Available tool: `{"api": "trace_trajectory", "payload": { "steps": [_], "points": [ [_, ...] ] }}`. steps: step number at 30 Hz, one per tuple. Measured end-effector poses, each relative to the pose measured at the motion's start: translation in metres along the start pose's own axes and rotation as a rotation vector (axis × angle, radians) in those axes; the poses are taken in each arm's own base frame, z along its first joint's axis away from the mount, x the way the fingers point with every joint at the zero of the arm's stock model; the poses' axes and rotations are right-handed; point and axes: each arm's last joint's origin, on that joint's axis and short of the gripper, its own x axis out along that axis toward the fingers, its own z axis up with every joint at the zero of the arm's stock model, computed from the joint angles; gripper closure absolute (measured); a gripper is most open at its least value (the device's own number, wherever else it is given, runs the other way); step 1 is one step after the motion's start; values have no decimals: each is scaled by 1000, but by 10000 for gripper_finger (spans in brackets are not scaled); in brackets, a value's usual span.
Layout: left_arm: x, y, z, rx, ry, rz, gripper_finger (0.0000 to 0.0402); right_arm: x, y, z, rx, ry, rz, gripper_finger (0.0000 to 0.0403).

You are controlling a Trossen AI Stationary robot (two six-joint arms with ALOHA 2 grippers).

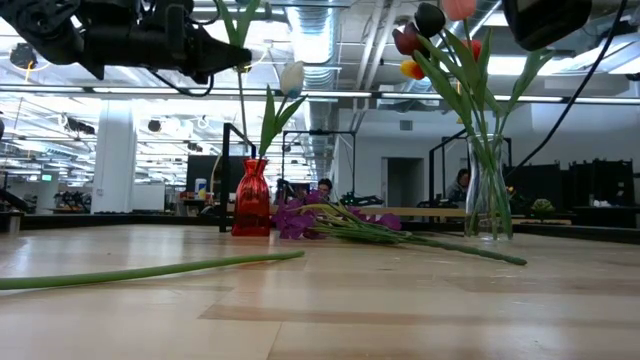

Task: Pick and place flowers into a vace then onto a shelf
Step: Put the white flower into the red vase

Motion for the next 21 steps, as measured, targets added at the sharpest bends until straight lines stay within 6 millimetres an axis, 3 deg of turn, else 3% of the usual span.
{"api": "trace_trajectory", "payload": {
  "steps": [21],
  "points": [
    [18,-1,-21,-26,49,-21,401,0,0,0,-3,2,0,403]
  ]
}}
